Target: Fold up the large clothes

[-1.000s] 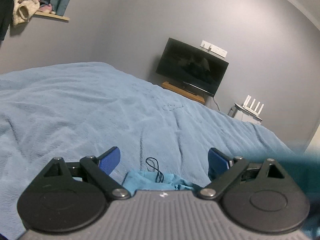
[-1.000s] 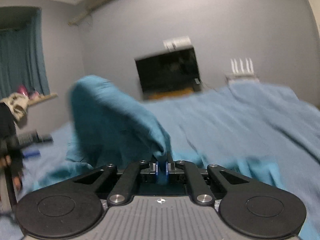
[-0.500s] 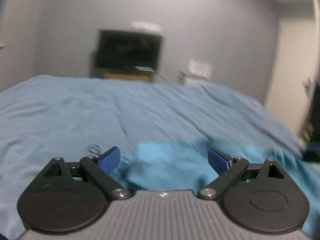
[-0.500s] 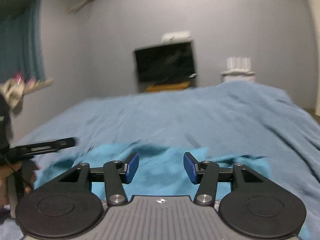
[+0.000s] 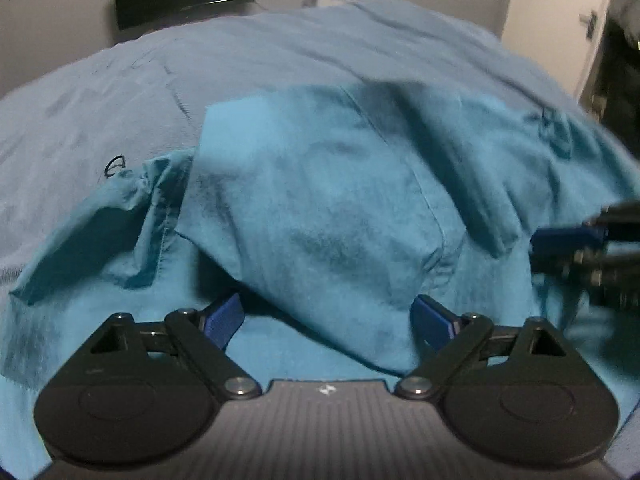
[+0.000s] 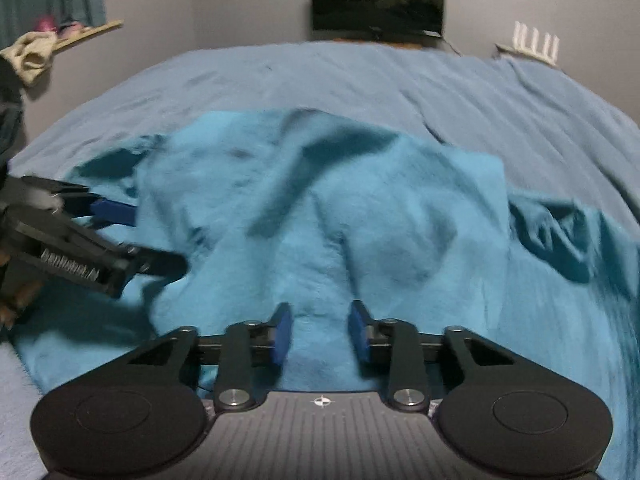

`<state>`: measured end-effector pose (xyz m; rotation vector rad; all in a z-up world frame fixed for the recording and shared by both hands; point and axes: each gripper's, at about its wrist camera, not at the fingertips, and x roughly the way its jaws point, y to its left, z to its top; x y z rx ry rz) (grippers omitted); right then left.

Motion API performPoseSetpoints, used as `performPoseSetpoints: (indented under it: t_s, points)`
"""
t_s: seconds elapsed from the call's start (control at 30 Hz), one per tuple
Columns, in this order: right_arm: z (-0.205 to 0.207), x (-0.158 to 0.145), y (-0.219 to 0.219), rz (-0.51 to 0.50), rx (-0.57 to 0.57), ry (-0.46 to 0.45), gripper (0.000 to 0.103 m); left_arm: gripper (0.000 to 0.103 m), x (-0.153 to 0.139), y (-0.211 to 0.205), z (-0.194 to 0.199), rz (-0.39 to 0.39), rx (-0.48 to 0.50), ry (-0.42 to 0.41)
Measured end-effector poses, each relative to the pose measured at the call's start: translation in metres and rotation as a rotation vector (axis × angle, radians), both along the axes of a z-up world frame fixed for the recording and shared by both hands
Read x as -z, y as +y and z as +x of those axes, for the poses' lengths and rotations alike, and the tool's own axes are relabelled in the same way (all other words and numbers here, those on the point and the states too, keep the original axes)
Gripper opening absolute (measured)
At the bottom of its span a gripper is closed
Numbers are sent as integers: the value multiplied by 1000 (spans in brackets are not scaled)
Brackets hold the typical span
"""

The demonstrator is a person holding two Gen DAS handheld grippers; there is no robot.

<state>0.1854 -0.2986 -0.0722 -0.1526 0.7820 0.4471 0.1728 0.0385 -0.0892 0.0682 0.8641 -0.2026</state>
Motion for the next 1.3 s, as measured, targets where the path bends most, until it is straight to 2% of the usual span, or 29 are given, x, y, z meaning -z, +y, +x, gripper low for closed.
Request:
performPoseSetpoints:
  t_s: [0.03, 0.07, 0.13, 0.17, 0.23, 0.3, 0.37, 0.4, 0.47, 0.53, 0.6, 0.67, 0.7, 0.73, 0.77, 0.8, 0.9, 0.97, 1.1, 1.17, 1.2, 1.23, 1.27, 1.3]
  points:
    - [9, 2, 1, -7, 17, 10, 16, 91, 4, -6, 0, 29, 9, -1]
    - [11, 6, -1, -6, 36, 21, 13, 91, 7, -11, 1, 53, 16, -4]
    - [16, 4, -6, 29, 54, 33, 13, 91, 13, -17, 5, 64, 19, -10]
    - [14, 1, -10, 52, 61, 25, 17, 91, 13, -17, 8, 52, 16, -8]
    - [6, -10, -21, 106, 84, -14, 37, 91, 12, -13, 6, 37, 11, -6]
    - [1, -23, -34, 170, 115, -68, 51, 91, 7, -9, 0, 46, 13, -8]
    - [-1, -30, -47, 182, 178, -115, 55, 91, 6, -9, -6, 48, 13, -9]
    - [-1, -33, -52, 167, 220, -131, 59, 91, 4, -8, -5, 45, 12, -8]
    - [2, -32, -65, 113, 308, -141, 61, 91, 2, -6, -6, 43, 11, -7]
    - [9, -25, -72, 122, 340, -81, 63, 91, 1, -6, -8, 45, 12, -8]
    - [16, -15, -76, 159, 318, 9, 70, 91, 1, -6, -7, 45, 11, -7]
    - [19, -7, -73, 152, 303, 50, 71, 91, 2, -6, -7, 47, 12, -8]
    - [20, -6, -72, 166, 283, 65, 65, 91, 2, -6, -7, 46, 12, -8]
    - [22, -4, -70, 191, 258, 83, 51, 91, 2, -6, -7, 45, 11, -7]
    - [22, -4, -68, 207, 240, 91, 44, 92, 2, -6, -7, 42, 10, -7]
    - [20, -6, -66, 198, 233, 73, 34, 92, 2, -6, -7, 40, 10, -6]
    - [16, -13, -66, 194, 225, 23, 14, 91, -5, -6, -8, 36, 8, -7]
    - [9, -20, -69, 177, 250, -7, 10, 91, -20, -6, -12, 20, -3, -35]
    - [6, -28, -83, 141, 325, -37, 10, 91, -52, -4, -24, -76, -33, -166]
    - [11, -22, -84, 134, 324, 2, 18, 92, -51, -5, -27, -78, -35, -216]
    - [11, -21, -82, 116, 337, -3, 28, 91, -48, -6, -28, -60, -30, -233]
    - [10, -23, -79, 87, 345, -28, 42, 91, -45, -8, -27, -27, -33, -241]
    - [5, -28, -74, 51, 352, -84, 47, 91, -42, -8, -27, 1, -45, -252]
    - [1, -32, -69, 23, 355, -141, 59, 91, -42, -8, -27, 13, -60, -267]
